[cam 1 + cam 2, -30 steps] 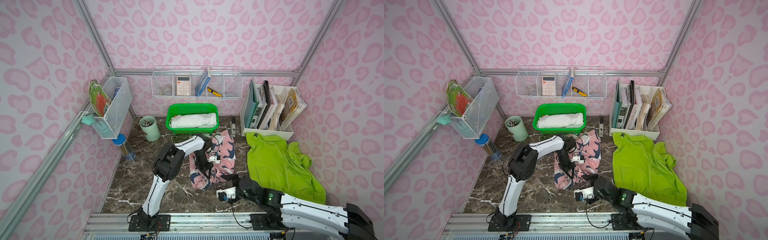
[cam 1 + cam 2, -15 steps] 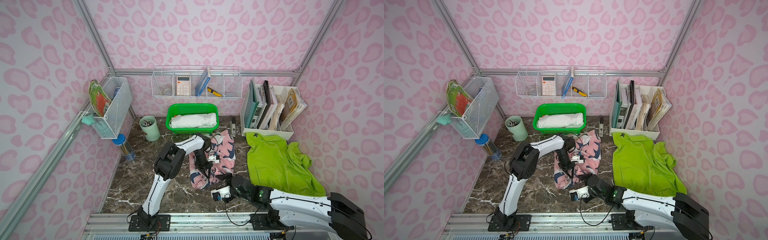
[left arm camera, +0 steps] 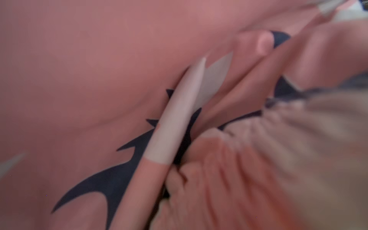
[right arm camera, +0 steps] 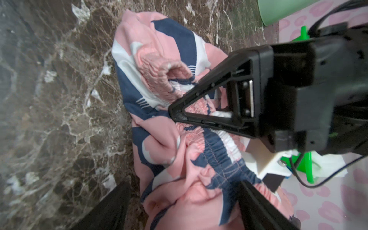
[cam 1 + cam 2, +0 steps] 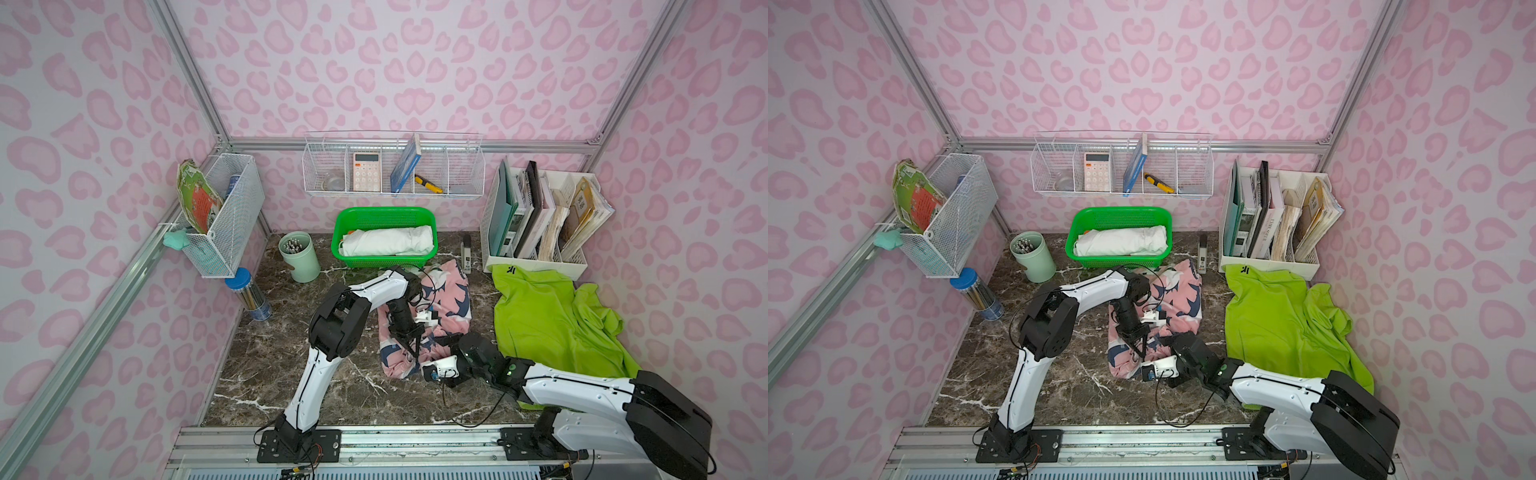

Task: Roll up the shorts
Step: Roll the shorts at the center of the board.

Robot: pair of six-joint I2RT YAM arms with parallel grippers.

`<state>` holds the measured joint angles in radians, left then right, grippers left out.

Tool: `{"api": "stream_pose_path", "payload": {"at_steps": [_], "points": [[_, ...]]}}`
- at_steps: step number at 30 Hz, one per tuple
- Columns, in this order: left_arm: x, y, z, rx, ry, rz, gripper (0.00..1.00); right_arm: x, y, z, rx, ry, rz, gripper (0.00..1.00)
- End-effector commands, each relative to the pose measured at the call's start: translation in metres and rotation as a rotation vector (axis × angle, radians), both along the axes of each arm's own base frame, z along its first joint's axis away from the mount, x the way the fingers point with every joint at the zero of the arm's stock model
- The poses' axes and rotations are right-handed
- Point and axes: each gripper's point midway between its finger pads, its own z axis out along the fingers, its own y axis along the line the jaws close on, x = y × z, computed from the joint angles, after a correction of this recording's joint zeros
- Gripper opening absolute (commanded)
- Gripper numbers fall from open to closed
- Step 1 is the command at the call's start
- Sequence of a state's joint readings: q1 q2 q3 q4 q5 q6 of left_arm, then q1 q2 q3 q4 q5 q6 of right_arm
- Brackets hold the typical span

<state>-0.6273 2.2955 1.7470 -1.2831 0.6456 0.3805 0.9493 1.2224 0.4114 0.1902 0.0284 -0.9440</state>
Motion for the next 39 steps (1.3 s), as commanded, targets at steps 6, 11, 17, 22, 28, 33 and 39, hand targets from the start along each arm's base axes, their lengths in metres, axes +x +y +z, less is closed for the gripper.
{"api": "stream_pose_path", "payload": {"at_steps": [6, 11, 17, 22, 28, 33, 39], "points": [[0.0, 0.003, 0.003, -0.004, 0.012, 0.006, 0.0, -0.004, 0.009, -0.017, 0.003, 0.082, 0.028, 0.86], [0.002, 0.004, 0.008, -0.019, 0.007, 0.015, 0.0, 0.0, 0.004, -0.029, -0.01, 0.114, 0.009, 0.82], [0.0, 0.002, 0.009, -0.035, 0.019, 0.017, 0.0, 0.009, -0.003, -0.046, -0.04, 0.153, -0.02, 0.7], [-0.001, 0.001, 0.01, -0.044, 0.018, 0.015, 0.03, 0.01, -0.005, -0.058, -0.055, 0.19, -0.029, 0.43], [0.002, 0.008, 0.015, -0.053, -0.067, 0.029, 0.15, 0.006, -0.005, -0.054, -0.008, 0.231, -0.043, 0.06], [0.005, 0.008, 0.03, -0.077, -0.13, 0.063, 0.4, 0.004, -0.006, -0.055, -0.004, 0.274, -0.057, 0.0], [0.005, 0.02, 0.038, -0.049, -0.193, 0.093, 0.46, 0.003, -0.008, -0.048, 0.038, 0.358, -0.093, 0.0]]}}
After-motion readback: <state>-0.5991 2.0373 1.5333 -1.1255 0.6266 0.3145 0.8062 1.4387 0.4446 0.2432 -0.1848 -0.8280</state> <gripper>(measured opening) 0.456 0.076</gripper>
